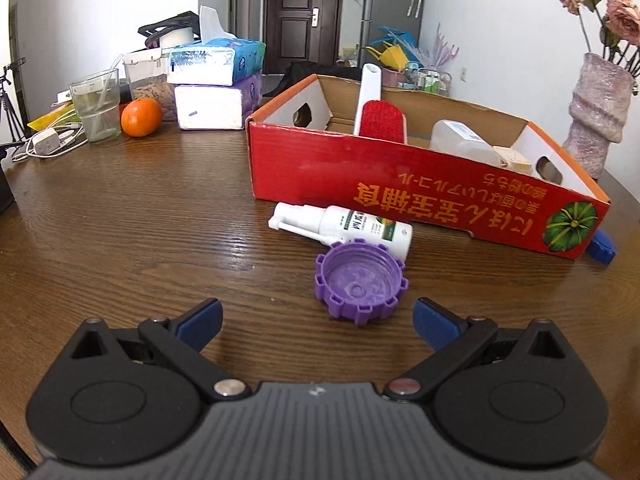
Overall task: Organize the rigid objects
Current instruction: 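Grasp the purple cap with the left gripper while the right gripper grasps the green spray bottle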
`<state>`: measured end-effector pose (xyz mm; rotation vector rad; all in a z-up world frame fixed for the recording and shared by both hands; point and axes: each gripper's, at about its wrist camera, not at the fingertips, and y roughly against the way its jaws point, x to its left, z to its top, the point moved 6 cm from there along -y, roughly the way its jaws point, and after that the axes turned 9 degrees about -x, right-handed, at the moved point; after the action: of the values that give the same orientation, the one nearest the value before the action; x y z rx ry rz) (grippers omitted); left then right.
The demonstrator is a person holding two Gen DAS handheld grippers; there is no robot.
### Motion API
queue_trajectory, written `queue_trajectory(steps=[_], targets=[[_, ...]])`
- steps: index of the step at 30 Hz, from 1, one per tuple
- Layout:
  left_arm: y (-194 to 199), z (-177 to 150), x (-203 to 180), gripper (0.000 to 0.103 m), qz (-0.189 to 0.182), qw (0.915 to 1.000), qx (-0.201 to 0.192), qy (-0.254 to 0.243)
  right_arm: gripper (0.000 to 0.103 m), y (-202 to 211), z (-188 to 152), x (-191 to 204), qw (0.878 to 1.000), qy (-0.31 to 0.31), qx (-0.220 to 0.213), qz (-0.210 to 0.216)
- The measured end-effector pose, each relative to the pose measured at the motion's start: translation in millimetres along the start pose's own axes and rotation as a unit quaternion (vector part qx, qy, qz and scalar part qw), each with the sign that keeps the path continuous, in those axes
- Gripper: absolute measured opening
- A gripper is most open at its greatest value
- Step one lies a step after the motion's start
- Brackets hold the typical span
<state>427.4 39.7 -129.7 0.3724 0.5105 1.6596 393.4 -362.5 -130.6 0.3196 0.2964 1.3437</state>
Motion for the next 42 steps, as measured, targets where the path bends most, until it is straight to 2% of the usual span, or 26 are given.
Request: queue_trajectory(steps=[11,13,16,18,20,33,35,42], targets=[[-13,7,-7,0.103,0.006,0.9999,-0.005,-0.008,0.103,-26,0,-2,0.999,-0.005,0.034,-0.008],[-13,7,-9,0.099,0.005,0.9999,-0.005,-0.01,0.103,-28,0,-3,0.999,-0.007,0.035,-0.01],[-14,8,-11,0.085,0.0,0.9999,-0.003,-0.011,0.103,-31,1,-3,0.999,-0.008,0.036,-0.012],[-15,8,-13,0.063,-0.007,0.9999,-0.001,-0.014,0.103,-32,2,-3,0.999,-0.008,0.036,-0.014],[-14,7,-15,0.054,-0.014,0.9997,-0.003,-0.02,0.103,-35,3,-3,0.999,-0.009,0.035,-0.015],[-9,10,-17,0.054,-0.022,0.9993,-0.017,-0.025,0.101,-63,7,0,0.998,-0.016,0.057,-0.024],[-8,11,-16,0.054,-0.022,0.9993,-0.018,-0.023,0.095,-68,7,0,0.997,-0.018,0.064,-0.031],[-7,12,-15,0.054,-0.022,0.9994,-0.019,-0.021,0.086,-78,7,-6,0.996,-0.037,0.075,-0.042]])
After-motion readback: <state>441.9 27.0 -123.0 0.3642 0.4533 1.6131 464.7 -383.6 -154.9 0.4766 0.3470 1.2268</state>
